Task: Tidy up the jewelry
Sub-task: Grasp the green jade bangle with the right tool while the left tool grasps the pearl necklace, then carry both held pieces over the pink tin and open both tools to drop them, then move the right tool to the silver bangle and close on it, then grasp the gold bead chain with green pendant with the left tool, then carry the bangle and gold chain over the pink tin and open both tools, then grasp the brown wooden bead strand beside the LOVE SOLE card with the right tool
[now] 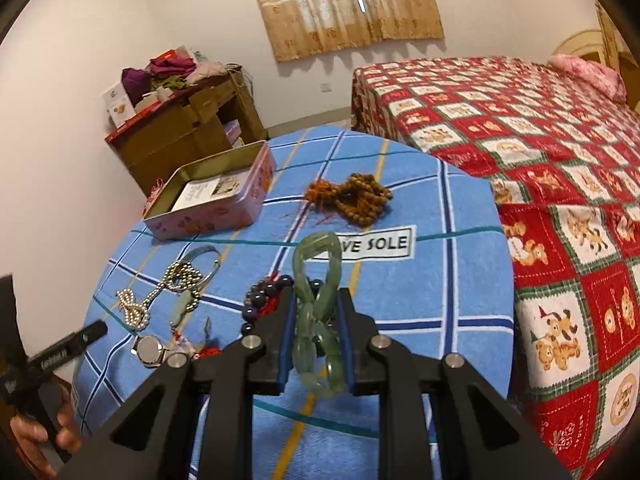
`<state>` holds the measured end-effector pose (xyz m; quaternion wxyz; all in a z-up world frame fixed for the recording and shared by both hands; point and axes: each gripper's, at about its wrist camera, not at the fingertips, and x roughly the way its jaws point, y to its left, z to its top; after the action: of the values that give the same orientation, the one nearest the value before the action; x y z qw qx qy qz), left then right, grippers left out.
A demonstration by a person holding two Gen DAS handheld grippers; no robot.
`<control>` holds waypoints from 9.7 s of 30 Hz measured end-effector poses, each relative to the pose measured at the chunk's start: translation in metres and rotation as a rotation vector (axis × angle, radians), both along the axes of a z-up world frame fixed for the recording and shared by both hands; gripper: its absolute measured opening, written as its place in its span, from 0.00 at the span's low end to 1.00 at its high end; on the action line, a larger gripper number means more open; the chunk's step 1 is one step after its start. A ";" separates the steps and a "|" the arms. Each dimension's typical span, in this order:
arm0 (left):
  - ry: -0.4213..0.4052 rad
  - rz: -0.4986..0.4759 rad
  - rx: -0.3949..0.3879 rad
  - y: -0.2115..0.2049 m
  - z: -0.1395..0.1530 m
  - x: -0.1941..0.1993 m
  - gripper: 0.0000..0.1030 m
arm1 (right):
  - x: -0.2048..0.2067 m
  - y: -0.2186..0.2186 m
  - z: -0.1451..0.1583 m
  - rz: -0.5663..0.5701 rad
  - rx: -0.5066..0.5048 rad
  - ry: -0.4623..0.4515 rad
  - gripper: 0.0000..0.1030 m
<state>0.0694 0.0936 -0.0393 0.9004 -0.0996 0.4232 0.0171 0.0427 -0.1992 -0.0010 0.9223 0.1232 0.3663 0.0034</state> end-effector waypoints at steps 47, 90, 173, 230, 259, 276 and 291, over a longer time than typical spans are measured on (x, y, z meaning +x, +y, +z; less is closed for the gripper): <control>-0.355 -0.261 -0.048 -0.052 0.089 0.102 0.06 | 0.119 0.043 0.055 0.136 0.084 -0.143 0.25; -0.206 -0.150 0.046 -0.019 0.050 0.028 0.82 | 0.025 0.019 -0.002 0.013 0.187 0.006 0.68; -0.107 -0.221 0.017 -0.003 0.017 0.034 0.81 | 0.146 0.102 -0.058 0.270 -0.290 0.181 0.15; -0.367 -0.452 -0.143 -0.026 0.124 0.068 0.10 | 0.119 0.072 -0.051 0.264 0.013 0.165 0.26; -0.407 -0.394 -0.109 -0.046 0.132 0.117 0.10 | 0.162 0.020 0.036 0.268 0.519 -0.110 0.06; -0.226 -0.387 0.068 -0.080 0.050 0.225 0.12 | 0.264 0.064 -0.031 0.276 0.250 0.033 0.11; -0.246 -0.197 0.068 -0.019 0.070 0.119 0.83 | 0.117 0.004 0.011 0.056 0.242 -0.080 0.37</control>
<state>0.1884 0.0745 0.0310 0.9456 -0.0282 0.3166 -0.0691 0.1601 -0.1947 0.0097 0.9141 0.2233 0.3292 0.0782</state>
